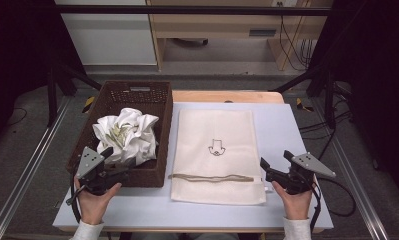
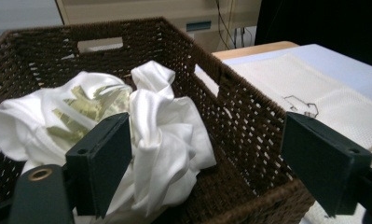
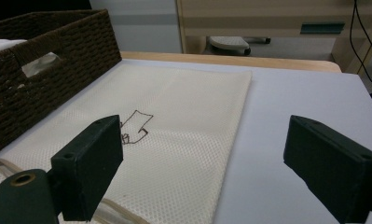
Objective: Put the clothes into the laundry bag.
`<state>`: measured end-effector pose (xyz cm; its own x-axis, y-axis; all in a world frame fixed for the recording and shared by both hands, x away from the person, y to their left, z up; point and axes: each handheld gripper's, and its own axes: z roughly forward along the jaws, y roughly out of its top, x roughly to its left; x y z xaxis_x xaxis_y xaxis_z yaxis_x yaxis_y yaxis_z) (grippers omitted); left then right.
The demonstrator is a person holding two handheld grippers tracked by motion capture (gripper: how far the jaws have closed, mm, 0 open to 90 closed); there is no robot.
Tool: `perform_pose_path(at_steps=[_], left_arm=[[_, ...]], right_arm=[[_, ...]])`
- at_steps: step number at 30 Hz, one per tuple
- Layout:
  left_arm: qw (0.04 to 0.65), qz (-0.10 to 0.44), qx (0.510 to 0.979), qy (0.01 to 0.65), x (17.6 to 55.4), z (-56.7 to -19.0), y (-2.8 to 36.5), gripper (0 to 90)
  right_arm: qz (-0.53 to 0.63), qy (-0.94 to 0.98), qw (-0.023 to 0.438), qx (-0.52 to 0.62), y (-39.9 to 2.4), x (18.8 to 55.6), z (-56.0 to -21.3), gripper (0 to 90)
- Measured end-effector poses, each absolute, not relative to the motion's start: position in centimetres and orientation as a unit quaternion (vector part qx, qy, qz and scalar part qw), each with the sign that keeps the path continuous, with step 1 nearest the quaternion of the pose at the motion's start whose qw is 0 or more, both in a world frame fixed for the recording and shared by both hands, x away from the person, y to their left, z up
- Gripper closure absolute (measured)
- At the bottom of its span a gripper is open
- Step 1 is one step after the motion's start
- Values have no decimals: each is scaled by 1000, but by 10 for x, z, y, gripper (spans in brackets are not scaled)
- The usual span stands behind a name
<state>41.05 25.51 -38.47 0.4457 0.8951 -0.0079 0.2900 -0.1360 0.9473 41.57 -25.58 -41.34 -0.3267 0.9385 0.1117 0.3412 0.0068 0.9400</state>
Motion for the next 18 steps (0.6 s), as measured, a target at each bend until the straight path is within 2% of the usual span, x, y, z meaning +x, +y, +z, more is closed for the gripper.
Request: perform_pose_path(at_steps=[10,18], left_arm=[[529,292,693,392,402,-377,222,244],[537,262,715,363,388,-379,185,379]], right_arm=[[512,648,293,482,-247,414,-407,152],[509,673,270,463,-223,417,-409,169]])
